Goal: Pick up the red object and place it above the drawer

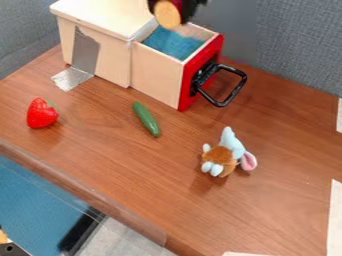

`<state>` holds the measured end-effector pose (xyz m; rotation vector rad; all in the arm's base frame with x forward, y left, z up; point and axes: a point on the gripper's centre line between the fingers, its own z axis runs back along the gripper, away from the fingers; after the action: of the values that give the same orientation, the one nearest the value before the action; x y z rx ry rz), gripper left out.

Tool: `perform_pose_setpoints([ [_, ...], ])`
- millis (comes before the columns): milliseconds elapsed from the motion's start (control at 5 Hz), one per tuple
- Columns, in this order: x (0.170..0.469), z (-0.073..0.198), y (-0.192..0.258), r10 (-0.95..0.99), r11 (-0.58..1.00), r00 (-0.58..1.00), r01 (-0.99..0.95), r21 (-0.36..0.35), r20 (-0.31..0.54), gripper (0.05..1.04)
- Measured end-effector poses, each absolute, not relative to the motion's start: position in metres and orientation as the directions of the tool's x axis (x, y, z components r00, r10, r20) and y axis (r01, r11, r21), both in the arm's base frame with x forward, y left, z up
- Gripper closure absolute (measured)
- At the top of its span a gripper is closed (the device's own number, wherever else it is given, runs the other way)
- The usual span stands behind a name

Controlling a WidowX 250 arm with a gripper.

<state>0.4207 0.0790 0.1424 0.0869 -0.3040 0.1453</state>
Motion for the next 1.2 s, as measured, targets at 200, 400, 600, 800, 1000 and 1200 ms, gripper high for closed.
perform_pose_setpoints([
  [200, 0.42, 0.151, 0.116, 0.205, 0.972, 0.928, -0.231, 0.049, 0.311, 0.297],
  [400, 0.416, 0.149, 0.145, 0.253, 0.96, 0.919, -0.277, 0.037, 0.303, 0.297],
  [600, 0.42, 0.136, 0.164, 0.269, 0.957, 0.924, -0.288, 0.031, 0.271, 0.297],
  [800, 0.422, 0.121, 0.173, 0.259, 0.961, 0.936, -0.274, 0.03, 0.238, 0.297],
  [1000, 0.423, 0.12, 0.178, 0.256, 0.963, 0.941, -0.268, 0.029, 0.22, 0.297],
  [1200, 0.425, 0.121, 0.181, 0.26, 0.963, 0.941, -0.271, 0.019, 0.217, 0.265],
])
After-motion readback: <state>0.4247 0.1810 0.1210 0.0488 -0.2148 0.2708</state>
